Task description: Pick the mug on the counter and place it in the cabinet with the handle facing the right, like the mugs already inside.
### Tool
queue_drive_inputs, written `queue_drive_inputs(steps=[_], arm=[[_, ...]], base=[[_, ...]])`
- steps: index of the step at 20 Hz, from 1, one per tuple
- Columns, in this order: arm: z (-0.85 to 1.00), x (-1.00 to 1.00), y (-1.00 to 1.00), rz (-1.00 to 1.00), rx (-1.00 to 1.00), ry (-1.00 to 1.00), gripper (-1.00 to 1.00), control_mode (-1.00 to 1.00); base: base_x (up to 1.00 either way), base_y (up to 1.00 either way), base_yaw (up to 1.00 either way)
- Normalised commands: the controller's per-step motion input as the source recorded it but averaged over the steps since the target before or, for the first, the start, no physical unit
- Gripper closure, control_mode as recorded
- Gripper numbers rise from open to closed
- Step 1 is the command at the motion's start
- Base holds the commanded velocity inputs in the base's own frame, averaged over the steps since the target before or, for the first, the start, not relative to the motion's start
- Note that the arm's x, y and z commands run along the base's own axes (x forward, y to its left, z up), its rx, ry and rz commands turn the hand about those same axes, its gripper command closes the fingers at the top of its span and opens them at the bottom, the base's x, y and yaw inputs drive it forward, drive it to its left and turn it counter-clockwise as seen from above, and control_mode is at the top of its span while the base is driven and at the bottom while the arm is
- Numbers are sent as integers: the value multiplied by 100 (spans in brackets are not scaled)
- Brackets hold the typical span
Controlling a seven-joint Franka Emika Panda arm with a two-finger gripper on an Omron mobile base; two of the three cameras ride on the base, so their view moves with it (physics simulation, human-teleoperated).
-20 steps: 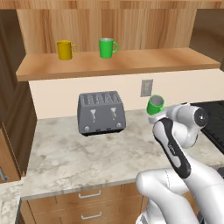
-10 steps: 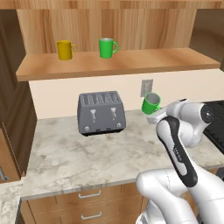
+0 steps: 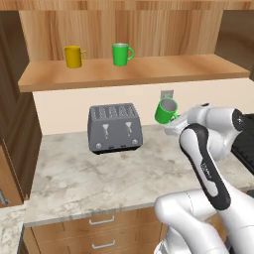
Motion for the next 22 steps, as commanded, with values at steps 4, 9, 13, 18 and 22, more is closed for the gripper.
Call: queue_drive_inputs(steps=[4,9,13,18,22], arm=[[46,-13,10,9,0,0,100,-100],[40,-4,3,7,0,0,100,-100],[48,0,0,6,0,0,100,-100],[48,0,0,6,0,0,100,-100],[31,4,0,4,0,0,100,-100]], base=[[0,0,0],[0,0,0],[0,0,0],[0,0,0],[0,0,0]])
